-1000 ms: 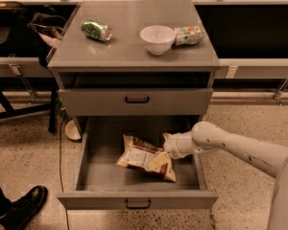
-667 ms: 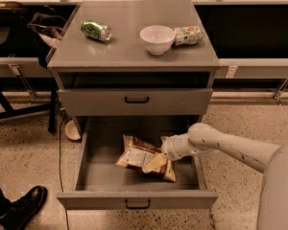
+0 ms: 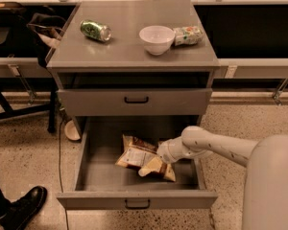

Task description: Pick brown chip bag from middle drawer and place on counter

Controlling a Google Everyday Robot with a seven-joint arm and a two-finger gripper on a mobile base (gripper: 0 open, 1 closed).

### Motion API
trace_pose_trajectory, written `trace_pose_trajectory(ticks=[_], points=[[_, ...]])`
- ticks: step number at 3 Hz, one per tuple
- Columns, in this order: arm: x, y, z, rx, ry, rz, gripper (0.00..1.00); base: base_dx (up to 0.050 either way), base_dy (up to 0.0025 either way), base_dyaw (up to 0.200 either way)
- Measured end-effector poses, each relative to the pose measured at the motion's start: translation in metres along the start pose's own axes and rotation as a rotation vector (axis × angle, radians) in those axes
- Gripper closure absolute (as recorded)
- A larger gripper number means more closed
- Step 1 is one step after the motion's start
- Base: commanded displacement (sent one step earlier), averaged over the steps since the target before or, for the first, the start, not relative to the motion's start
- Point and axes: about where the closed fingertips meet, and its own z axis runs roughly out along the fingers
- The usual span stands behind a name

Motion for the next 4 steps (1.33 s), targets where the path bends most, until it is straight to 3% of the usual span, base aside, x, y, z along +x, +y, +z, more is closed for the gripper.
trace_pose_trajectory(ticks=[1, 4], points=[[0.0073, -0.0034, 0.0117, 0.032, 0.032, 0.041, 0.0, 0.0, 0.0, 0.0], [0.007, -0.0045, 0.0123, 0.036, 0.03, 0.045, 0.66, 0.0, 0.0, 0.0]])
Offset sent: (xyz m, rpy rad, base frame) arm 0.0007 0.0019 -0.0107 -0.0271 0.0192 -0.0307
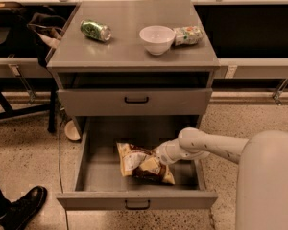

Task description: Pick brown chip bag from middle drawer and place on counter

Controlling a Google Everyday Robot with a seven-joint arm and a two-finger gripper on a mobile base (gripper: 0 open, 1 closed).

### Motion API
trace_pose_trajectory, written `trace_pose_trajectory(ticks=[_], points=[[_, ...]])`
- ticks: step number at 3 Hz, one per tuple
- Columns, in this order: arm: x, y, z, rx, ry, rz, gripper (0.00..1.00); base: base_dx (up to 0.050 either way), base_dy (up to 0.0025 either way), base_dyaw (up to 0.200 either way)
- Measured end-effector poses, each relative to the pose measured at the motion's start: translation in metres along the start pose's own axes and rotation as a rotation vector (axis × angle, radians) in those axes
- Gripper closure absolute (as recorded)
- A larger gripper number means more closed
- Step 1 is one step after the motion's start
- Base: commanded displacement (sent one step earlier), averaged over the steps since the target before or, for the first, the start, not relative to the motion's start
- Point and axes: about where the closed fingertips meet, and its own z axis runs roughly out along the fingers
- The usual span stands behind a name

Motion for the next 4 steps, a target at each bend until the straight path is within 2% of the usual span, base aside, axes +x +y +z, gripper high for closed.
trace_pose_trajectory(ticks=[1, 2, 3, 4], points=[[0.0, 0.0, 0.0, 0.0, 0.0, 0.0, 0.89, 0.0, 0.0, 0.0], [0.0, 0.0, 0.0, 0.0, 0.0, 0.0, 1.0, 0.0, 0.0, 0.0], [-0.005, 0.004, -0.009, 0.019, -0.027, -0.006, 1.0, 0.0, 0.0, 0.0], [-0.018, 0.002, -0.035, 0.062, -0.079, -0.017, 1.0, 0.0, 0.0, 0.0]])
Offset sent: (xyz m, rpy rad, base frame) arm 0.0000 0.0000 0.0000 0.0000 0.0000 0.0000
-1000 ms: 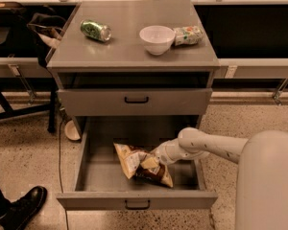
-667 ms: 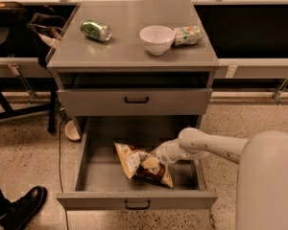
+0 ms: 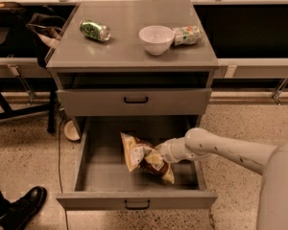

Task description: Pick brown chip bag from middle drawer and place on counter

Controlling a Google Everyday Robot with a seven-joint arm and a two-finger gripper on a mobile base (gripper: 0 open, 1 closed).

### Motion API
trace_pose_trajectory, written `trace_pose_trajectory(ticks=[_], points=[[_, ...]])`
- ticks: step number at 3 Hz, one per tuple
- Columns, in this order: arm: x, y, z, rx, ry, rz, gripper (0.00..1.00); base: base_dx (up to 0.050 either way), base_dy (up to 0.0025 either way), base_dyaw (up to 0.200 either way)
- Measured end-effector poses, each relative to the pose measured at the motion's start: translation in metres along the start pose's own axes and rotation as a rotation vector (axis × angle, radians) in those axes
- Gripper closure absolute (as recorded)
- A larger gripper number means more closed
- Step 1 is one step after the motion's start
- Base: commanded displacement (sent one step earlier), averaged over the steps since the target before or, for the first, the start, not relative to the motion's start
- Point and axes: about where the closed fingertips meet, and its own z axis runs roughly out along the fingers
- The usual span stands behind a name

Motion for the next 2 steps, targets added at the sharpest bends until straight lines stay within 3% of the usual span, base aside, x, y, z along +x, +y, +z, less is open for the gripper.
trace_pose_trajectory(ticks=[2], points=[[-0.037, 0.002, -0.087, 0.055, -0.108, -0.005, 1.0, 0.0, 0.0, 0.0]])
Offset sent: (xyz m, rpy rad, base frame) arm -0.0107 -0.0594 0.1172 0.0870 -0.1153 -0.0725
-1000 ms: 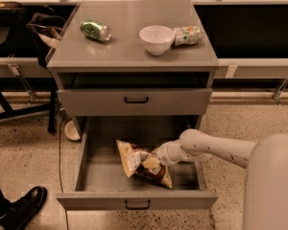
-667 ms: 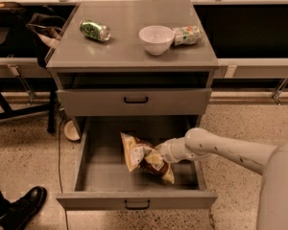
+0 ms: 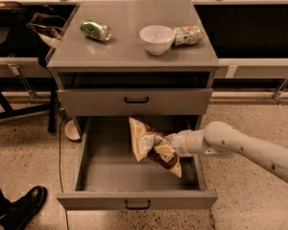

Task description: Pick brown chip bag from middle drawer and place on counter

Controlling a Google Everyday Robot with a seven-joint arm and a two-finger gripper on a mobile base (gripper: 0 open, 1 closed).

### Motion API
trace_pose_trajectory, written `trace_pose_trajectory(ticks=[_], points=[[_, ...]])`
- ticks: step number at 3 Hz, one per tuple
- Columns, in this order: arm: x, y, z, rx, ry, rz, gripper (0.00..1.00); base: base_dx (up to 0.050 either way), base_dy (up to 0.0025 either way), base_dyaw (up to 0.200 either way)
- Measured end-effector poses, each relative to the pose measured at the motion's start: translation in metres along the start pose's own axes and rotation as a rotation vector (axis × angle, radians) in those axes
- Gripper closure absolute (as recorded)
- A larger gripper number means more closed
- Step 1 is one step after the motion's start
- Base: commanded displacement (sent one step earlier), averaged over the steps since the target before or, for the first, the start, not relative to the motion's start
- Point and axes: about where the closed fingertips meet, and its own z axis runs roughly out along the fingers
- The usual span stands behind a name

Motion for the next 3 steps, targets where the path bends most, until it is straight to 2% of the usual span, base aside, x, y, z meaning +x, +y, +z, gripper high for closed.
trace_pose_trajectory(ticks=[1, 2, 3], points=[[-0.016, 0.008, -0.031, 0.01, -0.03, -0.011, 1.0, 0.0, 0.0, 0.0], [-0.065, 0.031, -0.086, 0.041, -0.071, -0.068, 1.0, 0.0, 0.0, 0.0], [-0.065, 0.031, -0.086, 0.041, -0.071, -0.068, 1.0, 0.0, 0.0, 0.0]])
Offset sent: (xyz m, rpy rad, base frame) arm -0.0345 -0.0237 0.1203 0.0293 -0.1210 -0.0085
